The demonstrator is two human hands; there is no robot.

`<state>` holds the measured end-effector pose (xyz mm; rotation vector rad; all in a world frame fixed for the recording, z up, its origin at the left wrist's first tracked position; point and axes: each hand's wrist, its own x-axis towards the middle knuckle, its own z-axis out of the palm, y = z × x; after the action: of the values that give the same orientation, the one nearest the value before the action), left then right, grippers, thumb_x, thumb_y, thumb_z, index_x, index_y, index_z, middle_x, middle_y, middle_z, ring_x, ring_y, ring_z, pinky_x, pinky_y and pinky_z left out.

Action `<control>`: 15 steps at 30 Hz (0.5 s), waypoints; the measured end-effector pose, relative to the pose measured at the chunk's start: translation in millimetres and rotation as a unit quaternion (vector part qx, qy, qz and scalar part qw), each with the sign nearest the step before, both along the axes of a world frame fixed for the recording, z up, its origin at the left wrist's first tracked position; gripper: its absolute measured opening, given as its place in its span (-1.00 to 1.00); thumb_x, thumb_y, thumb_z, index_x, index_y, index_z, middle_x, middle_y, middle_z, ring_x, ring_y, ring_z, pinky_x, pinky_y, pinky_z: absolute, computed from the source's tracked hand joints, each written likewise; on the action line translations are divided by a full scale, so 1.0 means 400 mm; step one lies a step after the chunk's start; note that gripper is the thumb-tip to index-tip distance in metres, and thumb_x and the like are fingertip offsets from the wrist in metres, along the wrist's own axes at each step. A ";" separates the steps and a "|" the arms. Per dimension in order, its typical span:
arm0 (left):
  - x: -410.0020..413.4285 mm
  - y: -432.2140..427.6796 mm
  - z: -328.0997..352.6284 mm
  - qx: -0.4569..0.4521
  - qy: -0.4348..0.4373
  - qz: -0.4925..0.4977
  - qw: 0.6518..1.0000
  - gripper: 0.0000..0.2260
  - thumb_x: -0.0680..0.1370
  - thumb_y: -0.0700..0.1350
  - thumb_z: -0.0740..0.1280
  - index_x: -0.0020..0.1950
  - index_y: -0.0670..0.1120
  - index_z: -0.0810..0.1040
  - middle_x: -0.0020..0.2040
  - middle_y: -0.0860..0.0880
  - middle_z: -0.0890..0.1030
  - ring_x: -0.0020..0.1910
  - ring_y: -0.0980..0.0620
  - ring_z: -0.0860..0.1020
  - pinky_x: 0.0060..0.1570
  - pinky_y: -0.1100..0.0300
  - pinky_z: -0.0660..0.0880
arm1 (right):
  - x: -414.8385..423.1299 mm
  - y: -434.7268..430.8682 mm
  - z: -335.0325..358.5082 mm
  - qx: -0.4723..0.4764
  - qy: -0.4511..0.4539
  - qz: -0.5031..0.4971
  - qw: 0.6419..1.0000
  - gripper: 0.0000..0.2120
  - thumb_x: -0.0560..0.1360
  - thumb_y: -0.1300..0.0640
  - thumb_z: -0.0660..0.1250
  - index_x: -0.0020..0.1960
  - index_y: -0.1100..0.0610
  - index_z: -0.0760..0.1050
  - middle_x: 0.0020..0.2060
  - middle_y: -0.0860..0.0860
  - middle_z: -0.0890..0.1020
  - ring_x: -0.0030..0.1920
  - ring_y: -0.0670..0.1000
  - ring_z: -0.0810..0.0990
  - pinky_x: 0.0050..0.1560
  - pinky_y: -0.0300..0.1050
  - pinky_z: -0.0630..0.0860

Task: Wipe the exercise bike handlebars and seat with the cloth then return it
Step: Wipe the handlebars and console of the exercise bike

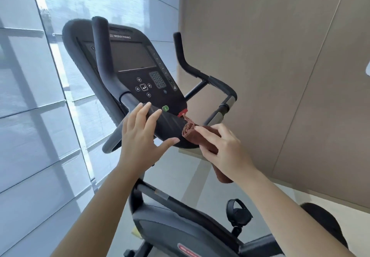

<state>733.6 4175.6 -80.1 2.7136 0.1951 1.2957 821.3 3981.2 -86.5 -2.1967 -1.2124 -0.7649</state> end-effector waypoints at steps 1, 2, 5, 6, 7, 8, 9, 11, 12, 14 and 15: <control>-0.001 -0.023 -0.006 0.013 0.004 0.005 1.000 -0.30 0.40 0.34 0.19 0.24 -0.22 0.48 0.30 -0.26 0.42 0.35 -0.28 0.29 0.27 -0.24 0.24 | 0.017 -0.014 -0.005 -0.001 0.004 0.003 1.000 -0.59 0.42 0.17 0.38 0.26 0.04 0.47 -0.06 0.14 0.54 -0.11 0.15 0.53 -0.14 -0.15 0.46; -0.003 -0.044 -0.012 0.019 0.012 0.011 1.000 -0.33 0.39 0.31 0.26 0.23 -0.21 0.48 0.30 -0.25 0.43 0.35 -0.27 0.29 0.27 -0.24 0.22 | 0.033 -0.027 -0.009 -0.001 0.010 0.006 1.000 -0.59 0.42 0.17 0.38 0.26 0.04 0.47 -0.05 0.13 0.54 -0.11 0.15 0.54 -0.14 -0.17 0.43; -0.012 -0.095 -0.035 0.031 0.027 0.028 0.999 -0.43 0.40 0.20 0.34 0.21 -0.20 0.49 0.28 -0.23 0.46 0.35 -0.26 0.30 0.29 -0.18 0.18 | 0.071 -0.057 -0.019 -0.009 0.035 0.018 0.999 -0.59 0.44 0.16 0.36 0.28 0.03 0.44 -0.03 0.13 0.53 -0.08 0.15 0.53 -0.12 -0.15 0.44; -0.013 -0.107 -0.041 0.038 0.028 0.030 0.998 -0.47 0.39 0.15 0.37 0.20 -0.20 0.50 0.26 -0.23 0.47 0.34 -0.26 0.31 0.29 -0.18 0.18 | 0.082 -0.063 -0.019 -0.012 0.039 0.022 0.999 -0.58 0.45 0.16 0.35 0.29 0.01 0.43 -0.02 0.12 0.53 -0.08 0.15 0.53 -0.11 -0.12 0.46; -0.013 -0.115 -0.044 0.044 0.026 0.033 0.998 -0.49 0.39 0.12 0.40 0.18 -0.20 0.51 0.25 -0.23 0.49 0.34 -0.26 0.33 0.28 -0.19 0.19 | 0.093 -0.068 -0.015 -0.012 0.041 0.024 0.999 -0.58 0.45 0.15 0.34 0.30 0.00 0.42 -0.03 0.11 0.52 -0.08 0.14 0.52 -0.10 -0.11 0.47; -0.009 -0.122 -0.043 0.050 0.023 0.036 0.998 -0.51 0.39 0.09 0.42 0.17 -0.20 0.52 0.24 -0.22 0.50 0.33 -0.25 0.34 0.27 -0.21 0.21 | 0.105 -0.071 -0.009 -0.003 0.043 0.026 0.999 -0.57 0.45 0.15 0.34 0.30 -0.01 0.42 -0.04 0.10 0.51 -0.09 0.13 0.52 -0.12 -0.12 0.47; -0.003 -0.126 -0.040 0.054 0.019 0.038 0.998 -0.54 0.39 0.07 0.43 0.16 -0.20 0.53 0.23 -0.21 0.51 0.32 -0.25 0.35 0.27 -0.23 0.22 | 0.117 -0.073 -0.001 0.014 0.049 0.028 0.998 -0.56 0.45 0.14 0.34 0.31 -0.02 0.41 -0.05 0.10 0.50 -0.11 0.12 0.52 -0.13 -0.15 0.45; 0.013 -0.136 -0.030 0.059 0.008 0.030 0.998 -0.59 0.41 0.06 0.42 0.14 -0.18 0.54 0.22 -0.18 0.52 0.32 -0.22 0.36 0.27 -0.22 0.21 | 0.135 -0.070 0.019 0.060 0.065 0.031 0.996 -0.56 0.45 0.11 0.34 0.32 -0.05 0.39 -0.06 0.07 0.49 -0.12 0.07 0.51 -0.15 -0.19 0.41; 0.022 -0.141 -0.025 0.064 0.003 0.020 0.998 -0.62 0.44 0.07 0.38 0.12 -0.16 0.55 0.22 -0.16 0.52 0.32 -0.20 0.37 0.29 -0.18 0.19 | 0.142 -0.063 0.030 0.080 0.068 0.030 0.994 -0.56 0.45 0.10 0.33 0.32 -0.06 0.39 -0.06 0.07 0.49 -0.12 0.05 0.50 -0.15 -0.20 0.39; 0.042 -0.145 -0.014 0.074 0.002 -0.002 0.997 -0.65 0.47 0.10 0.28 0.09 -0.13 0.57 0.21 -0.12 0.54 0.31 -0.16 0.39 0.28 -0.09 0.18 | 0.158 -0.035 0.055 0.101 0.065 0.015 0.993 -0.56 0.46 0.08 0.33 0.32 -0.06 0.38 -0.04 0.08 0.49 -0.13 0.04 0.49 -0.14 -0.22 0.38; 0.049 -0.144 -0.010 0.073 0.003 -0.010 0.997 -0.66 0.48 0.09 0.25 0.08 -0.11 0.58 0.21 -0.10 0.54 0.30 -0.15 0.40 0.28 -0.06 0.17 | 0.162 -0.014 0.067 0.102 0.059 0.009 0.993 -0.55 0.46 0.07 0.32 0.33 -0.05 0.37 -0.03 0.09 0.49 -0.12 0.03 0.49 -0.13 -0.23 0.37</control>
<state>753.1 4118.2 -84.1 2.8316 0.0772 1.3472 885.9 3975.7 -59.5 -2.0305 -1.0457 -0.7070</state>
